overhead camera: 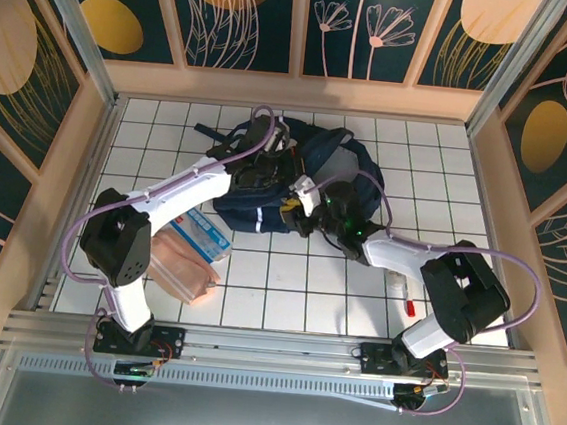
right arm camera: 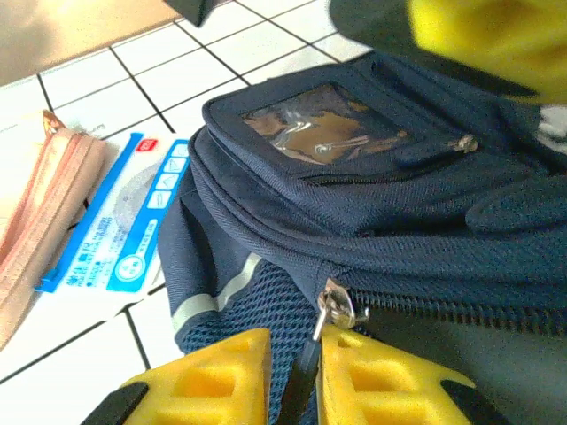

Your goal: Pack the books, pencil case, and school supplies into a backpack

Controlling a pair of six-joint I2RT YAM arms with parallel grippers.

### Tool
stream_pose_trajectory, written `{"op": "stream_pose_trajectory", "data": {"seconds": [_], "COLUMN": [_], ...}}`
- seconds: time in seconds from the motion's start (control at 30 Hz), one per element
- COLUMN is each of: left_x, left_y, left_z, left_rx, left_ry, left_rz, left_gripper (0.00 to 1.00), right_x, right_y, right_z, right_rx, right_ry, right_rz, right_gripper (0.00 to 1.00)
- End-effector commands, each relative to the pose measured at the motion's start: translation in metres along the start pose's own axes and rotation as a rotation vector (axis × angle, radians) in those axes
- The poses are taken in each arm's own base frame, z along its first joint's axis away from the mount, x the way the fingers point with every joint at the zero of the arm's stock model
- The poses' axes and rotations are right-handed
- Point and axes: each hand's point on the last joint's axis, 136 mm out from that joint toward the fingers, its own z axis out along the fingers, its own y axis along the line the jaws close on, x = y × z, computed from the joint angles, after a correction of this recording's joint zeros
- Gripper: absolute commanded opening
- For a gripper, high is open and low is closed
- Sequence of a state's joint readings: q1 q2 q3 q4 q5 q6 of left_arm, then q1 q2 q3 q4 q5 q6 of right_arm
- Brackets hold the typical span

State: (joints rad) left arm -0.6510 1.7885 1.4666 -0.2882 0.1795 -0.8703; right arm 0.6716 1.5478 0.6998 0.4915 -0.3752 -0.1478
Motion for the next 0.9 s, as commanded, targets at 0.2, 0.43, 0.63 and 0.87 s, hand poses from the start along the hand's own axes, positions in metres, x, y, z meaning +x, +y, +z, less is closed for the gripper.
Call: {"op": "stream_pose_trajectory", "data": {"seconds": [0.2, 0.43, 0.63, 0.87], "left_x": [-0.037, -0.035, -0.027, -0.032], "left_y": [-0.044, -0.016, -0.020, -0.034], "left_z": [-0.047, -0.056, -0.060, -0.075], "left_rx": [0.174, 0.063, 0.104, 0.097], "left_ry": [-0.190, -0.257, -0.291, -0.438], "left_rz": [0.183, 0.443, 0.683, 1.117], "left_gripper": [0.00, 0.00, 0.00, 0.00], "right_x": [-0.010, -0.024, -0.046, -0.022], "right_y": [0.036, 0.006, -0.070, -0.170], "right_z": [-0.034, -0.095, -0.157, -0.190], "right_rx": [-0.075, 0.176, 0.572, 0.730], "right_ry": [-0.041, -0.158, -0.221, -0.148], "right_rz": [0.050, 0.126, 0.298, 0.876], "right_gripper": [0.36, 0.59, 0.74, 0.73]}}
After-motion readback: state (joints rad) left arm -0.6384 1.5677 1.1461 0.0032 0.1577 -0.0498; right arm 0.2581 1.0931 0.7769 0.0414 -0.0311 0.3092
